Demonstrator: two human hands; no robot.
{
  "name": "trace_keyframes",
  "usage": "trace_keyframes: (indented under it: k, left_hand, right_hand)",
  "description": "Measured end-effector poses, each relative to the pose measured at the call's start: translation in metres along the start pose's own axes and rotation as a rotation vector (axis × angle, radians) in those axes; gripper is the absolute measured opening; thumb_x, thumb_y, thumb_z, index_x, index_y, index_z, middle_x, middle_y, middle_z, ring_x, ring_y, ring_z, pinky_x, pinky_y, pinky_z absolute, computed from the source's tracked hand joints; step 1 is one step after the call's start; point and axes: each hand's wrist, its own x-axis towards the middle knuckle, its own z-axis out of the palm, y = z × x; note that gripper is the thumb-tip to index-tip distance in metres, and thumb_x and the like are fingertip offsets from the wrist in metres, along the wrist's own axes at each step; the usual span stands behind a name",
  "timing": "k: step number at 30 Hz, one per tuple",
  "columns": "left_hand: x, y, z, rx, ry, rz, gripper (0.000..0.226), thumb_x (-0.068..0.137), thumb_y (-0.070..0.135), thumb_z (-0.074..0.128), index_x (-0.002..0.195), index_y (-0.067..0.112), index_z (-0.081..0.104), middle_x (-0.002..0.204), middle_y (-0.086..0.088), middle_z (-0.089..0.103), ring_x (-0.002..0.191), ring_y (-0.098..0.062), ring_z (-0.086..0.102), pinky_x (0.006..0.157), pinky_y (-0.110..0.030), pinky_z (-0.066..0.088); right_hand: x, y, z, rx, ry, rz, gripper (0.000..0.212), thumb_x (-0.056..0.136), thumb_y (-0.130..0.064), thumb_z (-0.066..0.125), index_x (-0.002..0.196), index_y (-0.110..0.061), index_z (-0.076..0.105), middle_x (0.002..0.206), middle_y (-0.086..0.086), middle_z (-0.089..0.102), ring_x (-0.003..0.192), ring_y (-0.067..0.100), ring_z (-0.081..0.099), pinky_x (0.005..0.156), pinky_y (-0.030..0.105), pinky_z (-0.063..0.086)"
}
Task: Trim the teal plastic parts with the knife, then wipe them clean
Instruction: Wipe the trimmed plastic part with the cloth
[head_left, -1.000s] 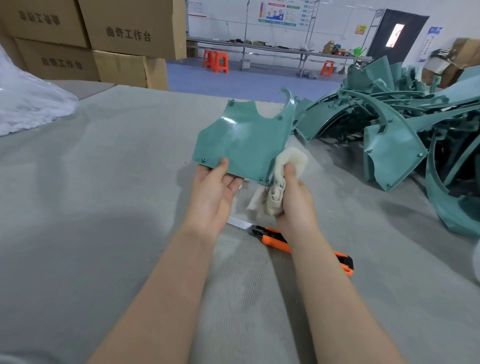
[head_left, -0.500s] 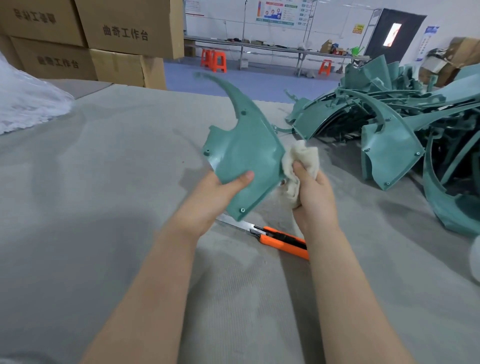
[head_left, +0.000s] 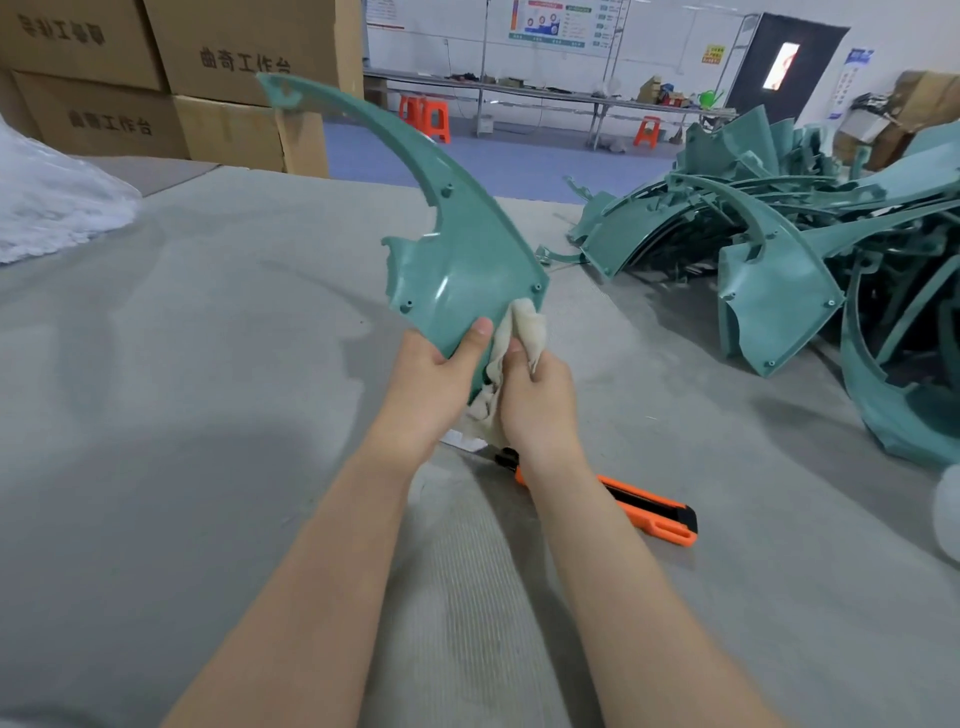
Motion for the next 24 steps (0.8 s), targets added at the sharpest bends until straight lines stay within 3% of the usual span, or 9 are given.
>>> trace_keyframes:
  k: [2, 6, 8, 11, 15, 20, 24]
  left_hand:
    - [-0.003, 0.001, 0.002, 0.104, -0.071, 0.023, 0.020, 0.096, 0.016, 0.056, 0.096, 0.035, 0.063, 0.099, 0.013, 0.069, 0.102, -0.011, 0.065, 0.095, -0.033, 0.050]
    - [-0.008, 0.004, 0.007, 0.335, -0.228, 0.045, 0.022, 0.097, 0.020, 0.055, 0.116, 0.020, 0.064, 0.109, 0.006, 0.068, 0.105, -0.012, 0.062, 0.090, -0.025, 0.047]
    - [-0.008, 0.007, 0.005, 0.331, -0.253, 0.043, 0.018, 0.097, 0.022, 0.055, 0.111, 0.029, 0.064, 0.106, 0.010, 0.069, 0.100, -0.007, 0.063, 0.088, -0.023, 0.048]
    - [-0.008, 0.011, -0.003, 0.219, -0.248, 0.032, 0.024, 0.096, 0.022, 0.057, 0.092, 0.046, 0.058, 0.089, 0.031, 0.067, 0.091, 0.010, 0.062, 0.084, -0.013, 0.048]
    - [-0.007, 0.008, -0.006, 0.123, -0.250, 0.006, 0.022, 0.096, 0.019, 0.057, 0.095, 0.041, 0.061, 0.097, 0.024, 0.069, 0.101, -0.001, 0.065, 0.092, -0.024, 0.049]
    - [-0.005, 0.003, -0.006, 0.105, -0.224, -0.050, 0.019, 0.096, 0.020, 0.058, 0.093, 0.038, 0.062, 0.088, 0.029, 0.069, 0.092, 0.007, 0.065, 0.089, -0.020, 0.048]
    - [-0.007, 0.003, -0.007, 0.162, -0.238, -0.040, 0.021, 0.096, 0.021, 0.058, 0.094, 0.042, 0.061, 0.093, 0.027, 0.068, 0.099, 0.000, 0.065, 0.094, -0.026, 0.048]
  right_hand:
    - [0.005, 0.002, -0.006, 0.064, 0.096, 0.054, 0.030, 0.103, -0.024, 0.039, 0.077, -0.015, 0.053, 0.081, 0.005, 0.059, 0.080, 0.024, 0.056, 0.079, 0.040, 0.048]
    - [0.016, 0.007, -0.020, 0.229, 0.230, 0.122, 0.031, 0.103, -0.023, 0.040, 0.077, -0.020, 0.055, 0.078, -0.002, 0.061, 0.082, 0.020, 0.059, 0.079, 0.034, 0.049]
    - [0.016, 0.009, -0.022, 0.304, 0.219, 0.118, 0.030, 0.103, -0.024, 0.041, 0.079, -0.024, 0.057, 0.079, -0.006, 0.063, 0.080, 0.015, 0.061, 0.078, 0.032, 0.050]
    - [0.016, 0.007, -0.021, 0.435, 0.147, 0.122, 0.026, 0.103, -0.028, 0.043, 0.087, -0.023, 0.062, 0.087, -0.003, 0.069, 0.084, 0.014, 0.066, 0.081, 0.035, 0.055]
    - [0.022, 0.009, -0.026, 0.621, 0.135, 0.214, 0.024, 0.102, -0.033, 0.046, 0.087, -0.024, 0.063, 0.076, -0.009, 0.071, 0.072, 0.007, 0.068, 0.071, 0.027, 0.054]
    - [0.028, 0.012, -0.040, 0.740, 0.227, 0.337, 0.022, 0.100, -0.031, 0.050, 0.087, -0.018, 0.061, 0.054, -0.012, 0.066, 0.047, -0.001, 0.062, 0.045, 0.014, 0.047]
    - [0.026, 0.013, -0.036, 0.634, 0.080, 0.303, 0.017, 0.098, -0.025, 0.054, 0.091, -0.015, 0.065, 0.069, -0.006, 0.071, 0.059, 0.006, 0.067, 0.057, 0.022, 0.053]
